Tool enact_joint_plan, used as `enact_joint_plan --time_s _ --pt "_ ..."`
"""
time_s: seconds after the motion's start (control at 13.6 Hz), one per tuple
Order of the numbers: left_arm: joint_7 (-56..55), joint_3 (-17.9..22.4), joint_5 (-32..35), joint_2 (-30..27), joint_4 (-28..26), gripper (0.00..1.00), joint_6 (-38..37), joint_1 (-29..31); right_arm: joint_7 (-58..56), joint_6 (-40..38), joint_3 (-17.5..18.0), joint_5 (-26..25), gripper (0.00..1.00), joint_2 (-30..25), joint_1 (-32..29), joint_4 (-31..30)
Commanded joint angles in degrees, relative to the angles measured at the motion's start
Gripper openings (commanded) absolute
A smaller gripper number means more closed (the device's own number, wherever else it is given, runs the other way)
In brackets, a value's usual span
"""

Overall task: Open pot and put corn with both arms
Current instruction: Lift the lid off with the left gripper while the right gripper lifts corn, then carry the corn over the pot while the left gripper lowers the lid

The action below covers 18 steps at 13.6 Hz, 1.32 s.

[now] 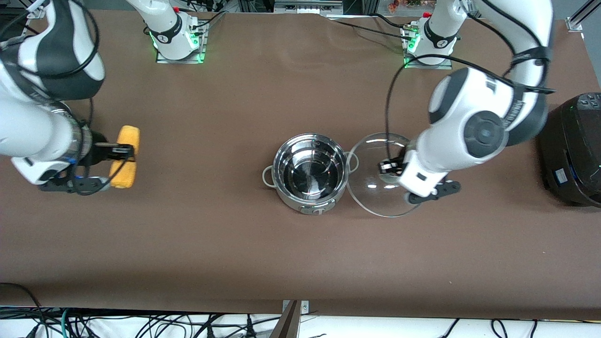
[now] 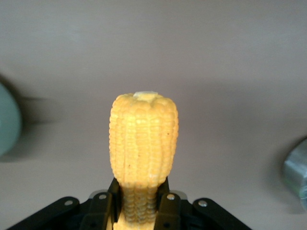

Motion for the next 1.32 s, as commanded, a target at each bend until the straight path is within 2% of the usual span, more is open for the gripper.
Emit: enact_joint_plan --time_s 0.0,0.07,0.29,0.59,0.88,1.03,1.25 --pt "11.79 -0.28 -0.98 -7.50 -11.46 0.00 0.72 5.27 11.45 2.18 8.38 0.05 0.00 0.65 0.72 1.35" --pt "14.69 -0.19 -0.80 -8.30 -13.66 0.00 0.89 6.85 14.62 4.82 9.80 0.05 0.00 1.00 2.38 1.35" --pt "23.48 0.95 1.56 -9.97 -20.78 0.00 5.80 9.68 17.99 11.85 9.47 -0.65 0.00 3.54 11.59 1.35" --pt "33.07 3.41 2.10 -9.62 -29.04 0.00 14.67 11.53 18.08 20.20 9.47 -4.68 0.00 8.19 19.34 1.79" --pt "35.98 4.29 2.54 -8.66 -35.29 0.00 22.49 12.49 22.30 22.60 8.68 -9.61 0.00 15.93 26.20 10.21" --pt "38.79 4.82 2.45 -8.13 -37.67 0.00 26.28 13.11 22.39 23.82 7.10 -10.06 0.00 18.04 27.79 10.67" --pt "43.88 6.92 2.45 -6.55 -38.91 0.00 29.37 13.46 22.48 28.64 1.57 -9.97 0.00 20.68 32.18 10.76"
